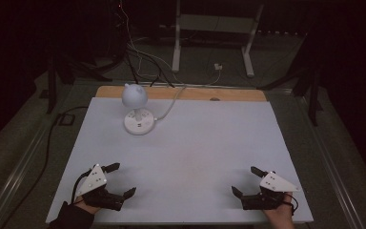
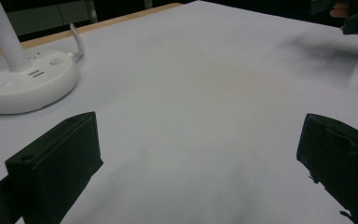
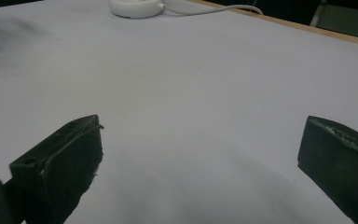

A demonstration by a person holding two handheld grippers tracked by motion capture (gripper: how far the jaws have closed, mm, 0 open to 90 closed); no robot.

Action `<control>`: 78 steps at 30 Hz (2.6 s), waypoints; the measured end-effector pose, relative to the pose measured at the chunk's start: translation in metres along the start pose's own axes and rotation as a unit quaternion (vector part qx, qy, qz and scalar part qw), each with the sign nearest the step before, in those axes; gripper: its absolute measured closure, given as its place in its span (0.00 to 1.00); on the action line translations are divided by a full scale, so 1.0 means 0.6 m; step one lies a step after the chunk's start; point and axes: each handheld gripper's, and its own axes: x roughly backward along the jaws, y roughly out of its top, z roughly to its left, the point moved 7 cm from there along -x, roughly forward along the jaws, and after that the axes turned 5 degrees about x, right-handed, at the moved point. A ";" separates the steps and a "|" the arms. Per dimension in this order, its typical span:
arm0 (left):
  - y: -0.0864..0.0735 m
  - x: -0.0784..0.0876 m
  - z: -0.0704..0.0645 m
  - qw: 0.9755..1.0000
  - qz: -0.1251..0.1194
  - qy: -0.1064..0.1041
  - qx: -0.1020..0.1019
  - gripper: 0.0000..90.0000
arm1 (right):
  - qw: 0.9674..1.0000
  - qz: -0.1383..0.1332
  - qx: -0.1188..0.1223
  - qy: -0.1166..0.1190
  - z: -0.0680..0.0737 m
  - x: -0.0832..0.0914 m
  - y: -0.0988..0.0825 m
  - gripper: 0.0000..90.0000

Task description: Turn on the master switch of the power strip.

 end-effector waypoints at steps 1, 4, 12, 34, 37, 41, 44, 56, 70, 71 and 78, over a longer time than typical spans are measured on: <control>0.000 0.000 0.000 1.000 0.000 0.000 0.001 0.00 | 1.000 -0.002 -0.002 0.002 -0.001 0.000 0.001 0.00; 0.001 0.001 0.001 1.000 -0.003 -0.001 0.002 0.00 | 1.000 -0.006 0.000 0.002 -0.005 0.003 0.003 0.00; 0.000 -0.001 -0.003 1.000 0.004 -0.016 0.005 0.00 | 1.000 -0.011 -0.011 0.010 -0.004 0.002 0.004 0.00; 0.006 -0.012 -0.016 0.999 0.042 -0.028 -0.002 0.00 | 1.000 -0.017 -0.003 0.010 0.001 0.009 0.009 0.00; 0.011 -0.012 -0.019 0.998 0.045 -0.034 -0.006 0.00 | 1.000 -0.020 -0.001 0.009 0.001 0.011 0.011 0.00; 0.017 -0.009 -0.020 0.998 0.045 -0.038 -0.003 0.00 | 1.000 -0.022 -0.004 0.013 0.002 0.010 0.012 0.00; 0.020 -0.008 -0.021 0.998 0.049 -0.041 -0.004 0.00 | 1.000 -0.023 -0.003 0.012 0.002 0.010 0.012 0.00; 0.045 -0.009 -0.031 0.997 0.052 -0.062 -0.015 0.00 | 1.000 -0.025 -0.004 0.010 0.001 0.012 0.013 0.00; 0.084 -0.023 -0.026 0.996 0.055 -0.063 -0.018 0.00 | 1.000 -0.028 -0.006 0.010 0.001 0.013 0.015 0.00; 0.088 -0.023 -0.026 0.996 0.055 -0.062 -0.020 0.00 | 1.000 -0.029 -0.007 0.009 0.001 0.013 0.015 0.00; 0.114 -0.030 -0.027 0.996 0.054 -0.060 -0.025 0.00 | 0.999 -0.030 -0.009 0.010 0.001 0.013 0.016 0.00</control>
